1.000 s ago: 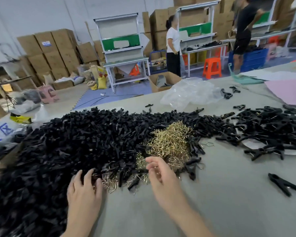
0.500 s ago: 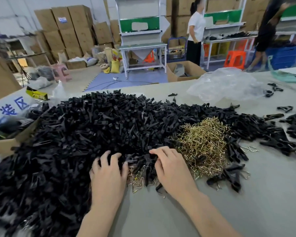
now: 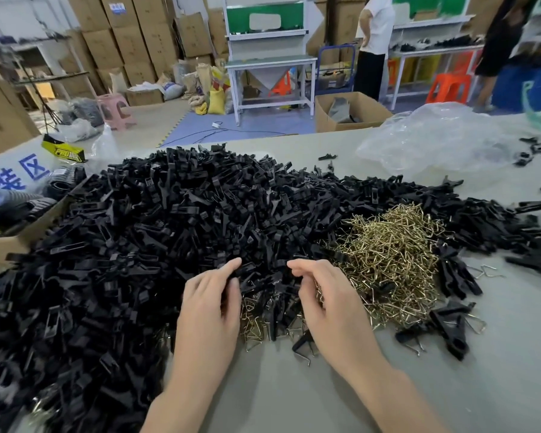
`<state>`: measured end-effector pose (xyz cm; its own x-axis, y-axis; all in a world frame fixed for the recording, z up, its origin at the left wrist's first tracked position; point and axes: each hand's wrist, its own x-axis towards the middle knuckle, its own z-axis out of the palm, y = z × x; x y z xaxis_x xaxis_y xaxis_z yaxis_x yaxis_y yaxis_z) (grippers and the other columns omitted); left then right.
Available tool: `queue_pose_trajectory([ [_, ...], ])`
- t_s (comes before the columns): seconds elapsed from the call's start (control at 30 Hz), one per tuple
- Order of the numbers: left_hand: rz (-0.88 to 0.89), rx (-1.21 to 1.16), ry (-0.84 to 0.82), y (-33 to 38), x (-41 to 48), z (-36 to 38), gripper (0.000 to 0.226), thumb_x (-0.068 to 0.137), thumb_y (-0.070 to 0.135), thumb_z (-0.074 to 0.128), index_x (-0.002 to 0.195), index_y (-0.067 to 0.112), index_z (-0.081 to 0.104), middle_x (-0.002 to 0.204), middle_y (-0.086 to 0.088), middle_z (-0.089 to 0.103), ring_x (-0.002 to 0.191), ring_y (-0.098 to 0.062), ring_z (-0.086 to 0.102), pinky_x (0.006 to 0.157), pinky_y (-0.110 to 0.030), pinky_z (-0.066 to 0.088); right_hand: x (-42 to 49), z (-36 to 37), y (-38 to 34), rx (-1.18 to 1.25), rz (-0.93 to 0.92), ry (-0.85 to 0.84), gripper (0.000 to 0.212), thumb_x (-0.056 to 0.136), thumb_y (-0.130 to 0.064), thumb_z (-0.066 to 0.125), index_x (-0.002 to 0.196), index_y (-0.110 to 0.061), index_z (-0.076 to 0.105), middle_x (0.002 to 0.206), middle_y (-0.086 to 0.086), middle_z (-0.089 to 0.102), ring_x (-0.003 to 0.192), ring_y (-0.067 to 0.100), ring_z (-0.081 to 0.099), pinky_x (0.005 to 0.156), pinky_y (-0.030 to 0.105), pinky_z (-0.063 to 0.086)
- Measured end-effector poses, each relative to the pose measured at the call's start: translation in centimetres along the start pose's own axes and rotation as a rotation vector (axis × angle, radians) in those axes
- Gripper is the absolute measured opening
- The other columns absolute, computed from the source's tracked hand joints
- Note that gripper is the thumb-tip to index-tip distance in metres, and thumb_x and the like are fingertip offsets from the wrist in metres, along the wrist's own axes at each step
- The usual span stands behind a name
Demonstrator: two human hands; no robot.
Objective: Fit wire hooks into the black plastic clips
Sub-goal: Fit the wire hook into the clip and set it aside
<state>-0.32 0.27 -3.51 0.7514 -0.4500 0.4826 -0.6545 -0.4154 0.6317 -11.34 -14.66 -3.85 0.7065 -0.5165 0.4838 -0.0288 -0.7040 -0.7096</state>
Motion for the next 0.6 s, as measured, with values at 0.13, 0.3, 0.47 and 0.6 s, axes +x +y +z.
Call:
queue_pose_trajectory([
  [0.13, 0.07, -0.085, 0.034, 1.5, -0.8, 0.2, 0.037, 0.099, 0.038, 0.043, 0.132, 0.031, 0.059, 0.119, 0.026, 0.058, 0.119, -0.002, 0.052, 0.093, -0.024, 0.047, -0.1, -0.3, -0.5, 0.24, 0.126, -0.058, 0.031, 0.102, -0.039, 0.053, 0.132, -0.043, 0.056, 0.118, -0.026, 0.063, 0.111, -0.002, 0.06, 0.087, 0.007, 0.044],
  [0.3, 0.224, -0.14, 0.005, 3.1, -1.8, 1.1, 0.034, 0.1, 0.03, 0.046, 0.129, 0.023, 0.061, 0.122, 0.021, 0.058, 0.121, -0.01, 0.056, 0.101, -0.017, 0.041, 0.2, -0.3, -1.3, 0.56, 0.301, -0.202, 0.037, 0.091, -0.053, 0.059, 0.127, -0.046, 0.063, 0.112, -0.019, 0.072, 0.1, 0.004, 0.069, 0.09, 0.021, 0.054],
  [0.47, 0.235, -0.154, -0.002, 3.4, -1.7, 0.7, 0.037, 0.098, 0.031, 0.048, 0.135, 0.032, 0.052, 0.124, 0.025, 0.055, 0.122, -0.01, 0.055, 0.102, -0.015, 0.038, 0.6, -0.6, -1.9, 0.869, 0.337, -0.147, 0.018, 0.09, -0.029, 0.066, 0.104, -0.027, 0.076, 0.107, 0.001, 0.076, 0.098, 0.015, 0.072, 0.085, 0.024, 0.056],
  [0.6, 0.229, -0.121, 0.006, 3.3, -1.5, 0.6, 0.046, 0.096, 0.025, 0.049, 0.141, 0.036, 0.044, 0.114, 0.025, 0.05, 0.111, -0.01, 0.054, 0.096, -0.014, 0.039, 0.8, -0.6, -1.8, 1.012, 0.41, -0.096, 0.016, 0.091, -0.029, 0.065, 0.102, -0.022, 0.075, 0.113, 0.007, 0.075, 0.107, 0.025, 0.072, 0.086, 0.027, 0.058],
])
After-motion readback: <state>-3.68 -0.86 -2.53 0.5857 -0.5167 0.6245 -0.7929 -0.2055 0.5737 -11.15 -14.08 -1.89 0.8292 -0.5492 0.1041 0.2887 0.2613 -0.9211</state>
